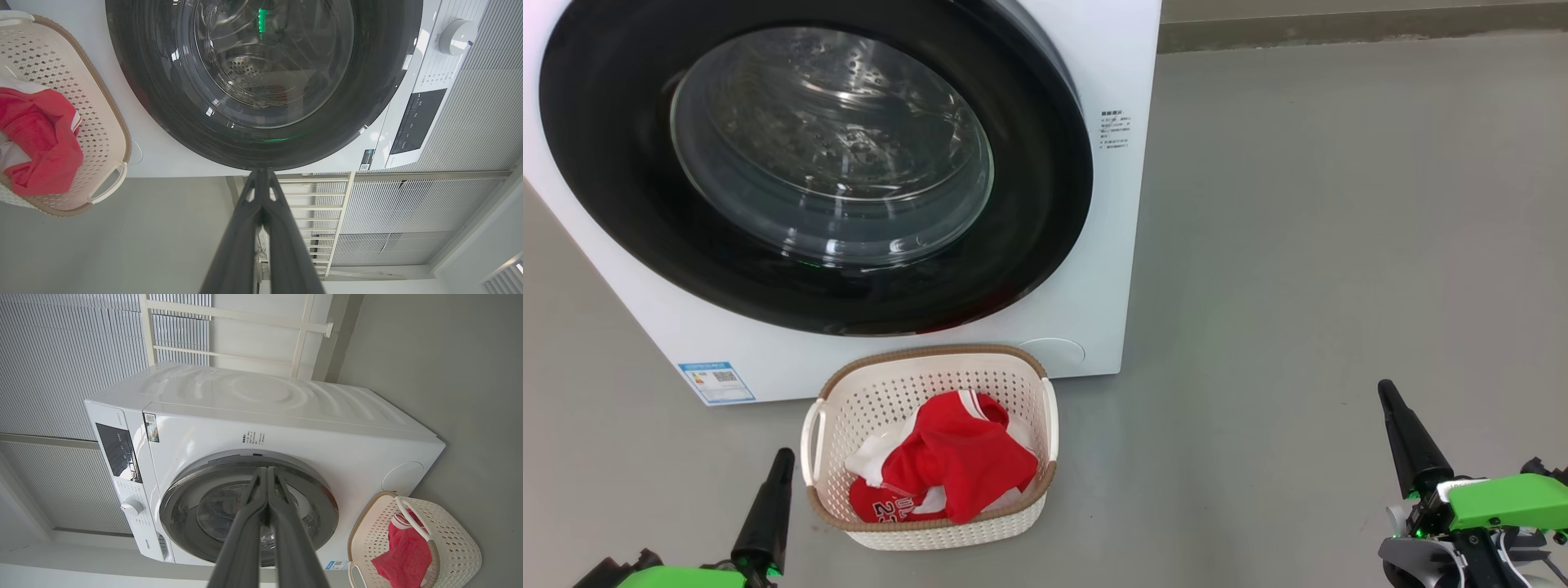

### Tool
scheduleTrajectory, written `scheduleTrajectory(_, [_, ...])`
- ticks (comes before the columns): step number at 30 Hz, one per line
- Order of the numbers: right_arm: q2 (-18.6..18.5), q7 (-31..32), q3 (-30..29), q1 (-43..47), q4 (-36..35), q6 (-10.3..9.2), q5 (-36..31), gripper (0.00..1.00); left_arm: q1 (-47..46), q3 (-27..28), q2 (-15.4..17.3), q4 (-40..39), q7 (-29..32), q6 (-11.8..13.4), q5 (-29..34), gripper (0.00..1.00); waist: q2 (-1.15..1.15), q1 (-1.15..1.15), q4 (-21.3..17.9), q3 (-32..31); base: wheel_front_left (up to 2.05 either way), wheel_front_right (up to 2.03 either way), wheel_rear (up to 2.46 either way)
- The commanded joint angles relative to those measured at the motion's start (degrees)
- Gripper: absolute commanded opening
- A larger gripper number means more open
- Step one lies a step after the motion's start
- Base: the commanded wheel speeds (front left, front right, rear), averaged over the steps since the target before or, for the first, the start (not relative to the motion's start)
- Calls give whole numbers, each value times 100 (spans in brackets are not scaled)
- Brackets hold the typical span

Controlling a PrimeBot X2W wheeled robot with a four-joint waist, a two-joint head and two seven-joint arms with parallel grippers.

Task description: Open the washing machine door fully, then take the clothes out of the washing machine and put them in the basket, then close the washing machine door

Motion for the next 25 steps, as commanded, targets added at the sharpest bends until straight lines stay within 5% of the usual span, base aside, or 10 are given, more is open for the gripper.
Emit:
scheduleTrajectory(1, [-94,32,84,-243,-143,-3,41,0,-225,199,93,-115,44,-41,-40,0,0,0,0,0,0,0,0])
scheduleTrajectory(25, [-94,32,84,-243,-143,-3,41,0,-225,198,93,-116,43,-41,-41,0,0,0,0,0,0,0,0])
